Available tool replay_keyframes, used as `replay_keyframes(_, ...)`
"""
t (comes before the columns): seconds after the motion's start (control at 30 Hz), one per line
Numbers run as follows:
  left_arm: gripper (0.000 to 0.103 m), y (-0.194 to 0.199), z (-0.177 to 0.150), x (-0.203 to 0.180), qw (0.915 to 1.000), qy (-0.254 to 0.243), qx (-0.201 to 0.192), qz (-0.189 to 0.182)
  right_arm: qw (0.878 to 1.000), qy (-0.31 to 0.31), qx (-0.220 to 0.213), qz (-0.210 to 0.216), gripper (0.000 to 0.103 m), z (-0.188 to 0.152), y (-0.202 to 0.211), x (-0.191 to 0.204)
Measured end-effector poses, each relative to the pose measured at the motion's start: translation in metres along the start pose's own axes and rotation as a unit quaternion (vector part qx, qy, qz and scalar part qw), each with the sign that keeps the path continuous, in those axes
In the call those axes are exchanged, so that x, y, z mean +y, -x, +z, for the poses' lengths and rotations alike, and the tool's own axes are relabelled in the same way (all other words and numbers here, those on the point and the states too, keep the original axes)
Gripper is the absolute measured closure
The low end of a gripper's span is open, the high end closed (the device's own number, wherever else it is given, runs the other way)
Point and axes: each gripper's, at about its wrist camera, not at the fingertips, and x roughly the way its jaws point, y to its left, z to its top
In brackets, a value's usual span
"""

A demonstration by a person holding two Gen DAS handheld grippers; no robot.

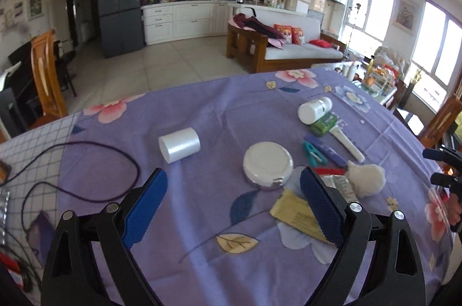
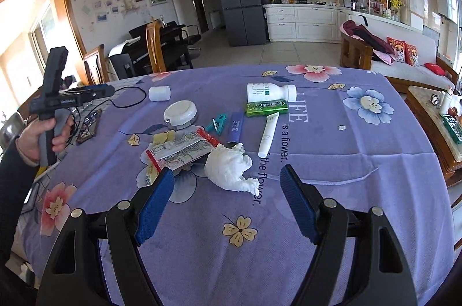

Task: Collect trash
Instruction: 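Grasp the white cup with the left gripper while the right grasps the tissue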

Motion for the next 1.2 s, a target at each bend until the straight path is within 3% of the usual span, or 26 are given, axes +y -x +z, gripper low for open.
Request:
replay_keyframes(0.2, 0.011, -0.075, 0.019, 0.036, 0.9994, -0.014, 0.031, -0.004, 1.000, 0.002, 0.028, -0.011, 0.027, 0.009, -0.052, 0.001)
replay_keyframes(0.4, 0.011, -0.121, 0.019, 0.047, 0.9973, -0.052, 0.050, 0.011, 0.999, 0.005, 0.043, -0.014, 0.027, 0.014, -0.076, 0.000)
replay_keyframes(0.63, 0.012, -0.138, 0.015, 0.051, 0.9967, -0.051, 0.058, -0.023, 0.998, 0.011, 0.056, -0.015, 0.027, 0.013, -0.094, 0.005)
replay_keyframes(0.73, 0.033, -0.142, 0.009, 0.050, 0.9951, -0.047, 0.073, -0.047, 0.998, 0.016, 0.059, -0.017, 0.027, 0.011, -0.098, 0.008)
replay_keyframes(0.97, 0.034, -0.141, 0.006, 0.039, 0.9951, -0.047, 0.069, -0.052, 0.997, 0.018, 0.079, -0.018, 0.028, 0.008, -0.113, 0.013)
replay_keyframes(1.03, 0.034, -0.141, 0.007, 0.038, 0.9953, -0.042, 0.070, -0.052, 0.996, 0.012, 0.090, -0.014, 0.035, 0.005, -0.119, 0.012)
replay_keyframes(1.1, 0.034, -0.143, 0.008, 0.039, 0.9955, -0.035, 0.070, -0.054, 0.994, 0.005, 0.104, -0.015, 0.049, 0.001, -0.124, 0.009)
replay_keyframes(1.2, 0.042, -0.145, 0.010, 0.041, 0.9951, -0.025, 0.074, -0.061, 0.995, -0.006, 0.103, -0.010, 0.059, 0.000, -0.122, 0.006)
